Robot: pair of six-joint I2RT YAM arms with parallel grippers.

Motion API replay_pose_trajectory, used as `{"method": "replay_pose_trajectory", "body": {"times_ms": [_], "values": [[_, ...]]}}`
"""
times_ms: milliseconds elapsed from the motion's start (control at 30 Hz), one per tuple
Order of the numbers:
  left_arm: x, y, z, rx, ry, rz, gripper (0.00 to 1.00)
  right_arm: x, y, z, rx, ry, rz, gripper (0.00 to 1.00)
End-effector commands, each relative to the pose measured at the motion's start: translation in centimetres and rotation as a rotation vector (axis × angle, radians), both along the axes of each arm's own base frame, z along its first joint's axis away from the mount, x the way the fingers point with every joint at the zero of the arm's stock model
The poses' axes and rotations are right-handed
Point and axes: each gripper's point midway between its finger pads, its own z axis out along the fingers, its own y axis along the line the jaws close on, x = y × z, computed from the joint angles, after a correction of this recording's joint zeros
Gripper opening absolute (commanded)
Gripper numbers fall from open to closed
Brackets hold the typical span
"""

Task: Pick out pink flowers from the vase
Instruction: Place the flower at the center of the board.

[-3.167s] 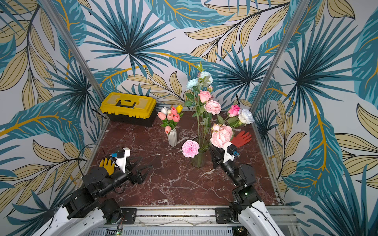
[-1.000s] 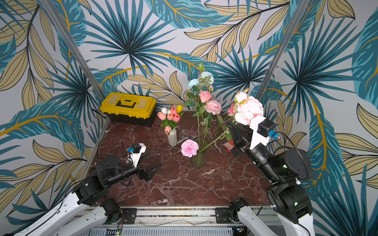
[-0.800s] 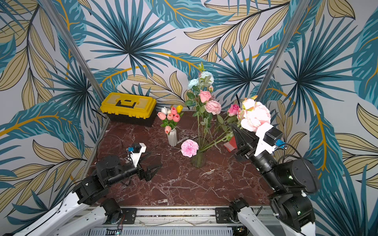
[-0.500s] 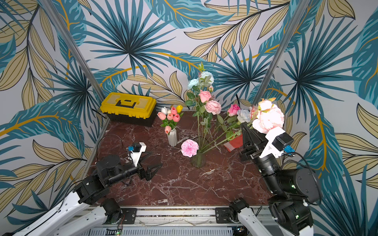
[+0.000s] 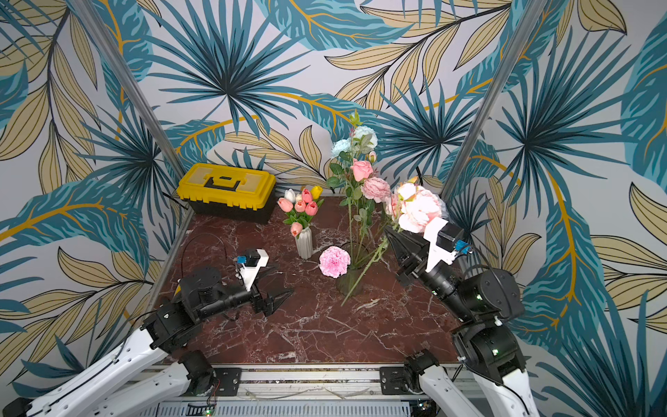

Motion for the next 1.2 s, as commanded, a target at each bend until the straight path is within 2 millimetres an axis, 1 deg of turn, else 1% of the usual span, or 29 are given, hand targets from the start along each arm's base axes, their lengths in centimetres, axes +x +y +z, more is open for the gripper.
{"method": "replay_pose_trajectory", "body": {"times_ms": [0, 67, 133, 200, 300, 367, 467, 533, 633, 700, 800, 900, 967, 1000, 1100, 1167], "values": [[-0.8, -1.3, 4.8, -0.084, -0.169, -0.098, 0.95, -2.0, 1.8, 2.6, 0.076, -0.086, 0.177, 0.00], [-0.7, -1.9, 5.2, -0.076, -0.186, -0.127, 0.94, -2.1, 2.4, 3.2, 0.098, -0.102, 0.226, 0.00], [-0.8, -2.6, 5.4, -0.066, -0.198, -0.164, 0.91, -2.3, 3.0, 3.8, 0.109, -0.115, 0.279, 0.00], [-0.8, -3.2, 5.3, -0.060, -0.199, -0.196, 0.90, -2.5, 3.3, 4.5, 0.125, -0.123, 0.317, 0.00], [-1.5, -4.2, 5.4, -0.067, -0.205, -0.278, 0.83, -2.5, 3.7, 5.1, 0.147, -0.131, 0.346, 0.00], [-1.6, -4.6, 5.2, -0.068, -0.197, -0.305, 0.79, -2.4, 4.1, 5.1, 0.150, -0.130, 0.365, 0.00], [-2.3, -5.2, 5.4, -0.089, -0.189, -0.364, 0.75, -2.2, 4.9, 5.1, 0.152, -0.130, 0.383, 0.00], [-2.7, -5.5, 5.5, -0.104, -0.178, -0.396, 0.74, -1.7, 5.7, 4.5, 0.122, -0.121, 0.388, 0.00], [-2.6, -5.7, 5.4, -0.106, -0.172, -0.405, 0.72, -0.9, 6.9, 3.8, 0.087, -0.112, 0.389, 0.00], [-2.6, -5.8, 5.3, -0.108, -0.168, -0.415, 0.72, -0.5, 7.5, 3.7, 0.083, -0.114, 0.398, 0.00], [-2.5, -6.1, 5.3, -0.110, -0.160, -0.423, 0.65, 0.1, 8.5, 3.5, 0.075, -0.119, 0.405, 0.00], [-2.1, -6.4, 5.4, -0.112, -0.151, -0.417, 0.63, 0.5, 9.4, 3.2, 0.083, -0.117, 0.411, 0.00], [-1.9, -6.5, 5.5, -0.116, -0.148, -0.416, 0.59, 0.8, 10.1, 2.9, 0.083, -0.113, 0.418, 0.00], [-1.9, -6.5, 5.6, -0.118, -0.151, -0.414, 0.55, 0.8, 10.5, 2.7, 0.081, -0.111, 0.422, 0.00], [-1.5, -6.6, 5.7, -0.118, -0.151, -0.394, 0.39, 1.1, 11.3, 2.2, 0.077, -0.100, 0.421, 0.00], [-1.5, -6.6, 5.7, -0.118, -0.146, -0.394, 0.31, 1.3, 11.6, 1.9, 0.073, -0.094, 0.422, 0.00]]}}
